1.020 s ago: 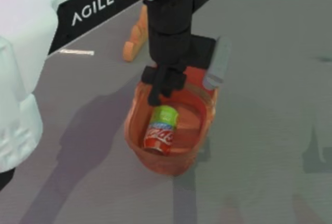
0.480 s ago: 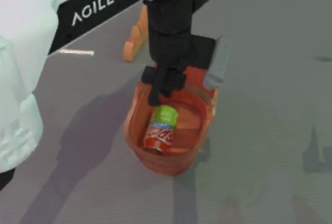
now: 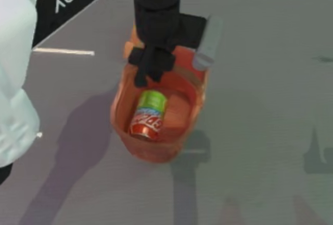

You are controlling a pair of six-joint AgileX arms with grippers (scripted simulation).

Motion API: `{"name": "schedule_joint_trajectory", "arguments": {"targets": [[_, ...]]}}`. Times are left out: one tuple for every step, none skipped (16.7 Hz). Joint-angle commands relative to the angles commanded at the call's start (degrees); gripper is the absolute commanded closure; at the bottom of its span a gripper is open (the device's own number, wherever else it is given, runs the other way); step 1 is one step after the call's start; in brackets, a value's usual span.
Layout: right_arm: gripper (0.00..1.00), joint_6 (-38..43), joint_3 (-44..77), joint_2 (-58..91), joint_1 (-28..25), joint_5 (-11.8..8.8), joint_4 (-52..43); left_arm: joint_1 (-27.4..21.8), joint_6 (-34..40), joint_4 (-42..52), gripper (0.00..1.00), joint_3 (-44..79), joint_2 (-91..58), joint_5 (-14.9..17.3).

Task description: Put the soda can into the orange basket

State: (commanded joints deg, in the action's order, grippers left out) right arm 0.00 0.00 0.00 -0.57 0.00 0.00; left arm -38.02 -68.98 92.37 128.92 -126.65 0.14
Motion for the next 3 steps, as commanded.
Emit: {"name": "schedule_joint_trajectory", "arguments": {"targets": [[0.0,0.0,0.0,0.0,0.0,0.0,0.0,0.38,-0.25,1.42,1.0,1.33,0.07,0.02],[0.0,0.0,0.0,0.0,0.0,0.0,0.0,0.69,-0.39,2.4,1.0,2.26,0.11,0.03],[0.0,0.0,0.0,0.0,0.0,0.0,0.0,0.83,-0.45,2.78,1.0,2.64,0.13,0.03]]}}
